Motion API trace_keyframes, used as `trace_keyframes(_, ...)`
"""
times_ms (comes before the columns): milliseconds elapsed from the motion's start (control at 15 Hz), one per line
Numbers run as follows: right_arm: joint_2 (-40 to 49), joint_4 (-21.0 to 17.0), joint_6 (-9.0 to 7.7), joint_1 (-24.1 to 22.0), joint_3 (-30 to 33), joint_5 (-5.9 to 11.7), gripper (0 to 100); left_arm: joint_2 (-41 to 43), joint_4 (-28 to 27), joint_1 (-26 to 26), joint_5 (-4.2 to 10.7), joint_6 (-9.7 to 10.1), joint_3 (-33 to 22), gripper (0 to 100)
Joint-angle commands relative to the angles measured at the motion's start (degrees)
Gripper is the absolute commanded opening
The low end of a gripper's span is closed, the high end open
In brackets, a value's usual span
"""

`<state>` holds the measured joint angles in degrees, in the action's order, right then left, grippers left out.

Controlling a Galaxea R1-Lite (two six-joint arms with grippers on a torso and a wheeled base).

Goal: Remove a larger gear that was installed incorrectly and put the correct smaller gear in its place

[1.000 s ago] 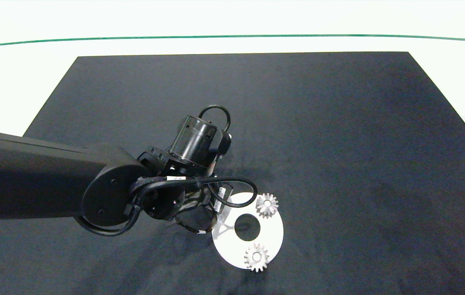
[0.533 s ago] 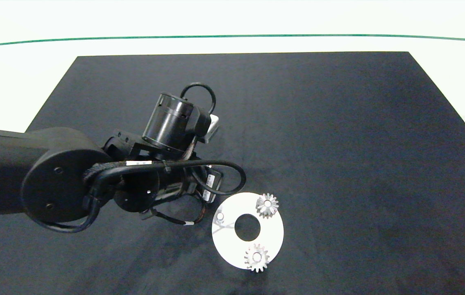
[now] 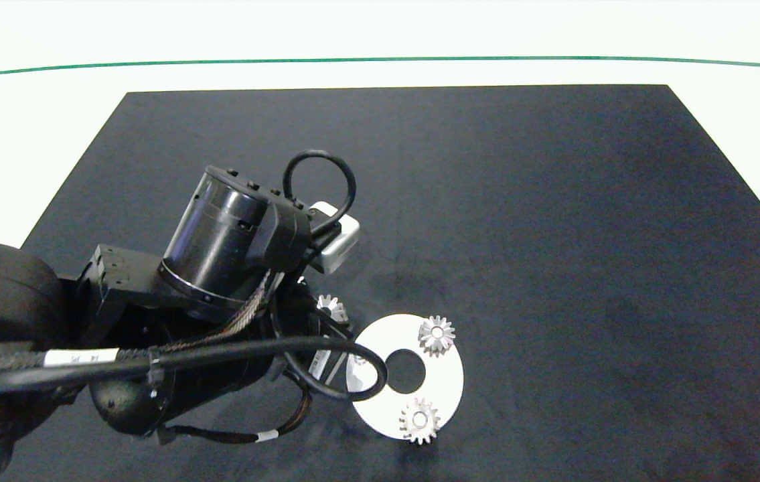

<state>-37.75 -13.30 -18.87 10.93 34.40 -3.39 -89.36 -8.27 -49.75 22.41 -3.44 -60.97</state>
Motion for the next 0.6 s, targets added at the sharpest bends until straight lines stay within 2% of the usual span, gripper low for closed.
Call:
trace_keyframes(67, 0.3, 0.3, -0.11, 0.0, 0.0, -0.04, 100, 0.7, 0.0, -5.2, 0.18, -0.34, 2.3, 25)
trace_keyframes(333, 0.6, 0.2, -0.2, -0.1, -0.2, -0.04, 100, -1.1, 0.0, -6.7, 0.18, -0.43, 1.5, 25)
trace_keyframes(600, 0.6, 0.2, -0.2, -0.1, -0.3, -0.13, 100, -4.4, 0.0, -3.5, 0.18, -0.34, -0.5, 25)
